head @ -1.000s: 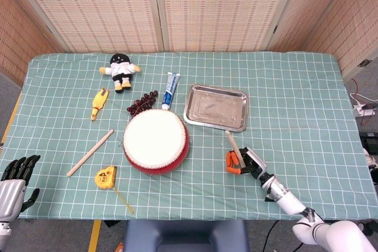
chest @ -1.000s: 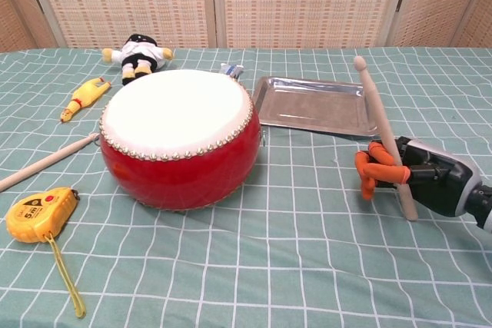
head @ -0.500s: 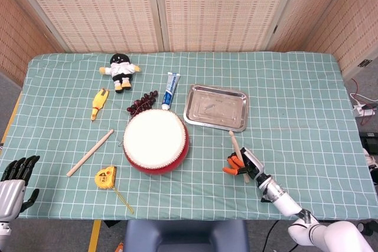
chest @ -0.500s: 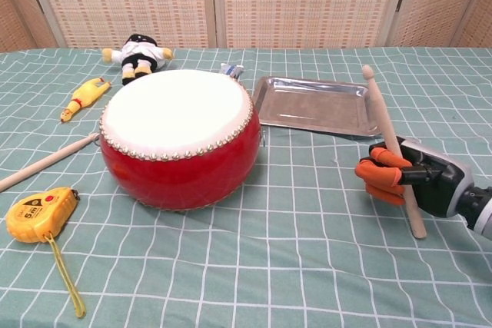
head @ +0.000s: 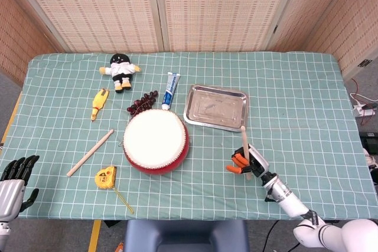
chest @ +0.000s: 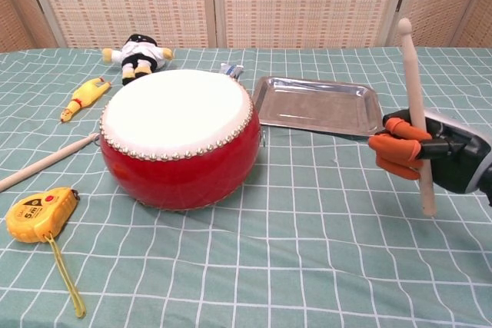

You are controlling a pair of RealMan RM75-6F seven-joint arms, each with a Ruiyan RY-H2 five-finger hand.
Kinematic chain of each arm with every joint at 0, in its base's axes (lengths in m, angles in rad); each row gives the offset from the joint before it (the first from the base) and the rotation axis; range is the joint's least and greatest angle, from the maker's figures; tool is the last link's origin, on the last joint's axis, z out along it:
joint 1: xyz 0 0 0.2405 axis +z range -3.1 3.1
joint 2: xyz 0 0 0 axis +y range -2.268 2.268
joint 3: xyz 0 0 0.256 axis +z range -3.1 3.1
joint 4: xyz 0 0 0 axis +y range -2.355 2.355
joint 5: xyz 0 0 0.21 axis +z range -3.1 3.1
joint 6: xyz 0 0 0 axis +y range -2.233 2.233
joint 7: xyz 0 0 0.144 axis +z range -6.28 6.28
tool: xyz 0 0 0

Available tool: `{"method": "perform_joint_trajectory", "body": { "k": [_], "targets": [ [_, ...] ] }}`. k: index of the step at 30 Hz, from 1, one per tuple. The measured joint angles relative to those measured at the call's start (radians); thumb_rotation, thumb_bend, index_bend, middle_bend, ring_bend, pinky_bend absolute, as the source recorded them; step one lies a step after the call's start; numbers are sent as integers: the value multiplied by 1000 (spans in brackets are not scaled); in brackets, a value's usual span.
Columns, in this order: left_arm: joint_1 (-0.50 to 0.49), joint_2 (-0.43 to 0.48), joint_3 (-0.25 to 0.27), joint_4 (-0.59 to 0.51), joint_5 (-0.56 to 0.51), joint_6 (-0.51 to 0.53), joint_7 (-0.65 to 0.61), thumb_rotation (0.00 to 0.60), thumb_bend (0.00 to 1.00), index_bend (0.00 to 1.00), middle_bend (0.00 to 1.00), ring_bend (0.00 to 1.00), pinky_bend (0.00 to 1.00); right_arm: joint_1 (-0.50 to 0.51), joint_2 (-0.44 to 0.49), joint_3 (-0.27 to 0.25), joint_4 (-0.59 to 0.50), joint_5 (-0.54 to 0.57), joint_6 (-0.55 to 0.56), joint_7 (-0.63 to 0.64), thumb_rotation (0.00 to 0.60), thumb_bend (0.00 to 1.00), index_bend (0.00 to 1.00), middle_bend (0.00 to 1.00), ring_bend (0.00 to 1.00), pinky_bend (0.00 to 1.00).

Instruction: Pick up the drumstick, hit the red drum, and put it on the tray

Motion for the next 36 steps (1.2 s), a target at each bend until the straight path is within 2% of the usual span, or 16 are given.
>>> {"method": "perform_joint_trajectory", "body": {
  "k": [4,7,12,19,23,29,32,36],
  "targets": [
    [-3,1,-2,-2,3,1,3,600,343,62,65,36,43,17,64,18,-82,-3,2,-128,600,244,1000,962,1000,1000],
    [-5,1,-3,-4,6,2,5,600,343,61,66,36,43,34,104,39,-137,0,-7,-275,600,298,1000,963,1000,1000],
    [-7,3,-4,-8,13,5,6,600,343,61,66,36,45,77,176,82,-255,20,-65,-641,600,379,1000,962,1000,1000],
    [-6,4,0,-2,19,10,-4,600,343,62,67,36,47,174,270,160,-437,123,-238,-1253,600,401,1000,963,1000,1000],
    [-2,3,0,5,18,14,-17,600,343,62,67,36,47,248,306,208,-526,249,-348,-1619,600,405,1000,962,1000,1000],
    [-1,0,2,16,21,18,-31,600,343,62,67,36,47,365,318,248,-604,466,-436,-2071,600,416,1000,963,1000,1000],
    [-2,-3,2,22,21,16,-37,600,343,62,67,36,48,423,313,255,-631,582,-445,-2255,600,417,1000,962,1000,1000],
    [-3,-7,1,28,21,13,-44,600,343,62,67,36,48,490,300,260,-659,736,-446,-2399,600,417,1000,962,1000,1000]
  ]
}}
